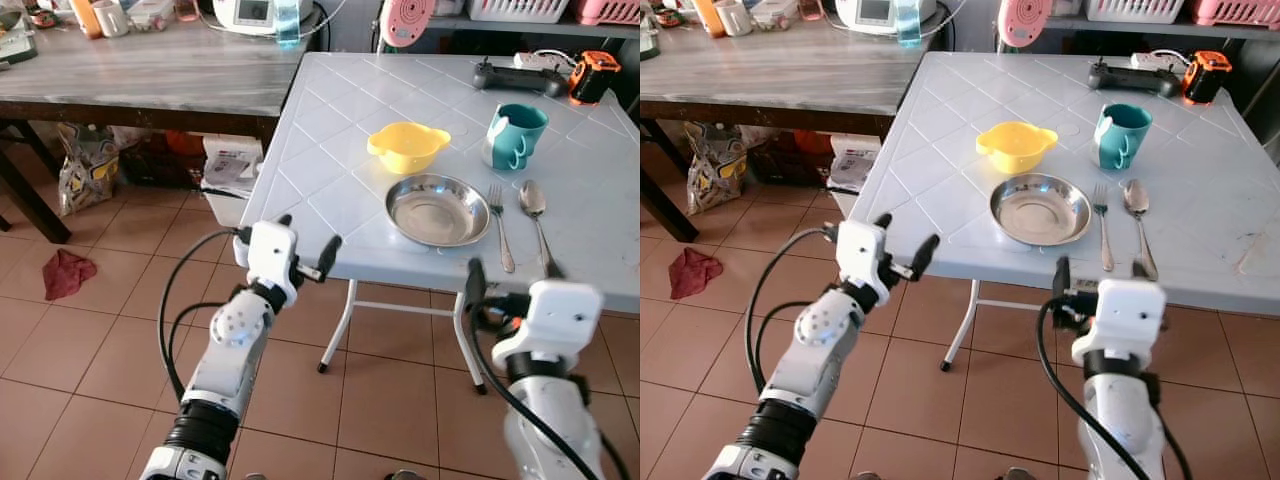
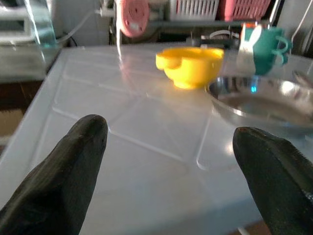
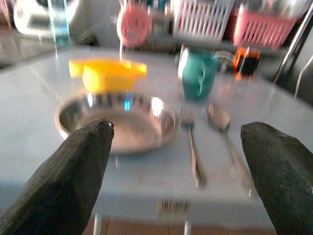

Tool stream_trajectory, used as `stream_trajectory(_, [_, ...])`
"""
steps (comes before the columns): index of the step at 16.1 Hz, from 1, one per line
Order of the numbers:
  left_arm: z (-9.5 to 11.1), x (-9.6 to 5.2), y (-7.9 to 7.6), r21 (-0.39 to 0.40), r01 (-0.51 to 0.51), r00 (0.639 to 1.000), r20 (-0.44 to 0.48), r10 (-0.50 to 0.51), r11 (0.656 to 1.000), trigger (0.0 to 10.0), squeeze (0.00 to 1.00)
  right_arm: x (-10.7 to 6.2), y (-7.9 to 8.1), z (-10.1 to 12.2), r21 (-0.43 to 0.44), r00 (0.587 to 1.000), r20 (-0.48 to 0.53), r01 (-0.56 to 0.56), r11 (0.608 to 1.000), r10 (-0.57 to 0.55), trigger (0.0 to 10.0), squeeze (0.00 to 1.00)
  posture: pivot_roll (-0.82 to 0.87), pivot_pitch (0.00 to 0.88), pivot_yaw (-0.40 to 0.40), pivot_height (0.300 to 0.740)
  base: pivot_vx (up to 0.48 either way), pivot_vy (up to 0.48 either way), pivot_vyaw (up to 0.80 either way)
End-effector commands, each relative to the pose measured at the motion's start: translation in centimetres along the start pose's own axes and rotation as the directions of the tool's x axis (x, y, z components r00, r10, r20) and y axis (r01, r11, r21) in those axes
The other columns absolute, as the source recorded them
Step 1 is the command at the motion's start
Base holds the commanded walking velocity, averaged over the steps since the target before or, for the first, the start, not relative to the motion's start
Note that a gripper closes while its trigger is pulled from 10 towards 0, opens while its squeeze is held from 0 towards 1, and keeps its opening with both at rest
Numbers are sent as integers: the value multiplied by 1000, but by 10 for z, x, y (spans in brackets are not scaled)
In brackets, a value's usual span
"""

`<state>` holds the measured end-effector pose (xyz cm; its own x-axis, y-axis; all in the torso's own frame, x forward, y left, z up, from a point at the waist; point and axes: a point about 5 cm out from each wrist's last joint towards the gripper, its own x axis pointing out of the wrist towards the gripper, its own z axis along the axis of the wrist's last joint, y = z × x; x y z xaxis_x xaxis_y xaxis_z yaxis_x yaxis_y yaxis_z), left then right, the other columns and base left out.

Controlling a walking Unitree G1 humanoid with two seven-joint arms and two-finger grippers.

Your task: Setting the table

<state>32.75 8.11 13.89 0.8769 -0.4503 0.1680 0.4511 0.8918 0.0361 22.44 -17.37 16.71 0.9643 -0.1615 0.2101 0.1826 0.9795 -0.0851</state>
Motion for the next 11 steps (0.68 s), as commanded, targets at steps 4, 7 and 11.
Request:
stream_trajectory(4, [3,0,5,12,-10,1000,10,10,1000,10000,0,-5,1,-1,-11,1000,-9,4,1000,-4,10000,0,-43,97,31,714,147,0,0])
stream_trajectory(7, [3,-1,2,7,-4,1000,7,4,1000,10000,0,-5,-4,-4,-9,999,-30,37,999,-38,10000,0,-42,97,34,714,304,0,0])
stream_trajectory(11, [2,-1,2,10,7,1000,2,-7,1000,10000,0,-5,-3,-4,-15,999,-32,41,999,-41,10000,0,-44,103,40,714,329,0,0])
